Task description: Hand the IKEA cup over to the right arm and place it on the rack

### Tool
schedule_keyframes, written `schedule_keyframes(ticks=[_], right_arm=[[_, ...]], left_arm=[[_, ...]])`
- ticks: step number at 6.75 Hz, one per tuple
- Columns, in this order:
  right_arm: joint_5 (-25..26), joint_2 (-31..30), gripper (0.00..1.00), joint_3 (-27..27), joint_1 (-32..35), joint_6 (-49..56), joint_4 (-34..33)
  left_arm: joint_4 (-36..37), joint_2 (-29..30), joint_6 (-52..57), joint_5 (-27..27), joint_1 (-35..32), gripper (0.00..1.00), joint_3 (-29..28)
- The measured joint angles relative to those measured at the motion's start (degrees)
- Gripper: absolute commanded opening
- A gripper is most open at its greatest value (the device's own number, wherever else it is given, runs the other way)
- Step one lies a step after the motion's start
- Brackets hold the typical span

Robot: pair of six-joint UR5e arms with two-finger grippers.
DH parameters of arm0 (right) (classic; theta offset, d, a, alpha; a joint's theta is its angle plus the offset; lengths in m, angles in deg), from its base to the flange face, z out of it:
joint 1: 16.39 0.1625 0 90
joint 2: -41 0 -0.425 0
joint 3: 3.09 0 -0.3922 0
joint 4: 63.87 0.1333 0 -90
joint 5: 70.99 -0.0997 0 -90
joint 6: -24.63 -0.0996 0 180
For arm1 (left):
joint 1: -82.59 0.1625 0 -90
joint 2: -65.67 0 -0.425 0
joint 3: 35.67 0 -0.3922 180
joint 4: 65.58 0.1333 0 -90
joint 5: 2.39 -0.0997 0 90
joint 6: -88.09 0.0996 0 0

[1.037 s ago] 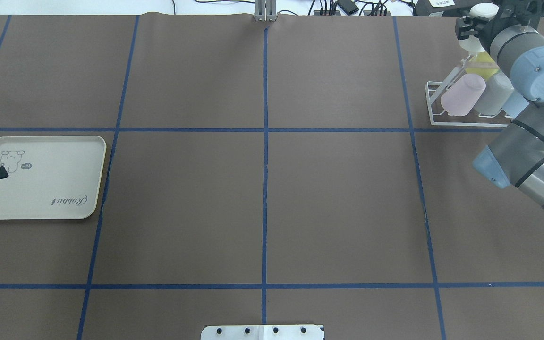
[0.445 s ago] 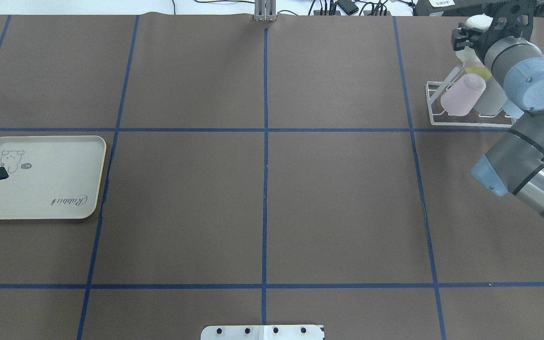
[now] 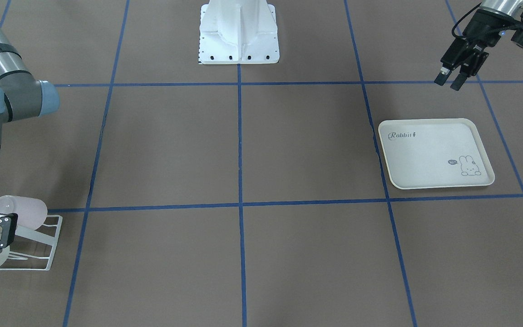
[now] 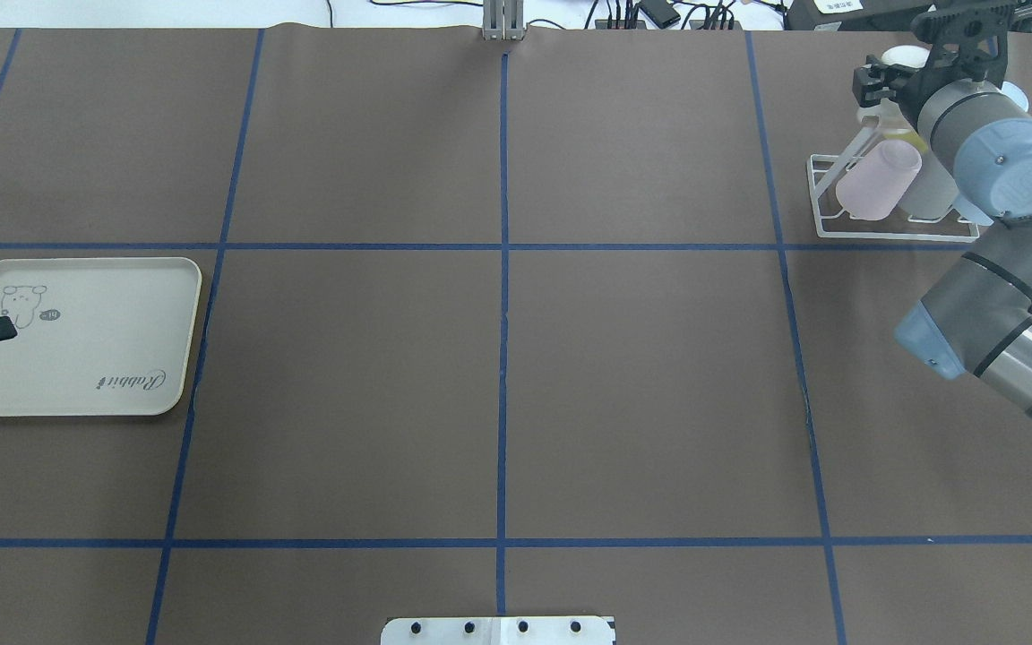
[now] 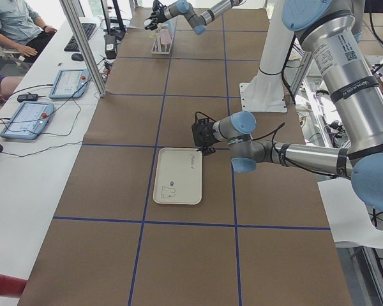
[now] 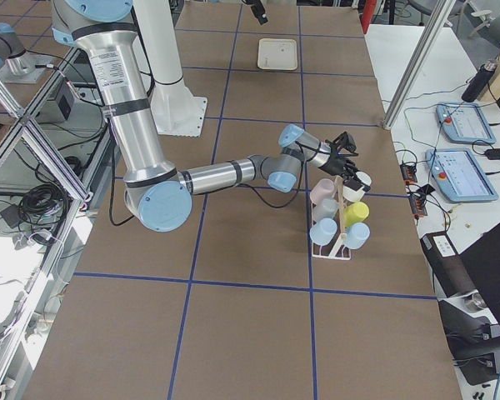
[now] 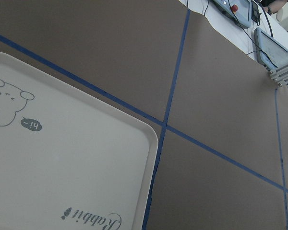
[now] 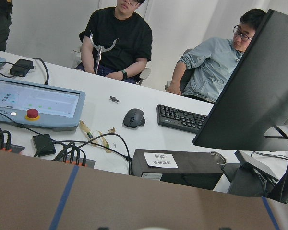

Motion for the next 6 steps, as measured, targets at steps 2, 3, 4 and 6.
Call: schedule_keyframes(ticks=[2,3,4,6], right_arm=[[-0.5,-0.7,1.00,0.5,0.0,0.2,0.1],[-2.3,-0.7,1.00,1.1,0.3,0.5,-0.1],[-8.9,-0.5,1.00,1.8,2.6,0.8,-0.7],[-30.9,1.2,1.00,2.3,12.5,4.1,-7.0]], left_arm=[[0.0,-0.1,0.0,0.1,0.0,1.00,0.0],[0.0,-0.3,0.6,0.9,-0.5,1.00,0.1],[0.1,-1.1,5.2,3.8,-3.3,1.00,0.1],[3.5,-4.1,27.3,12.1,-15.9,1.00,0.1]])
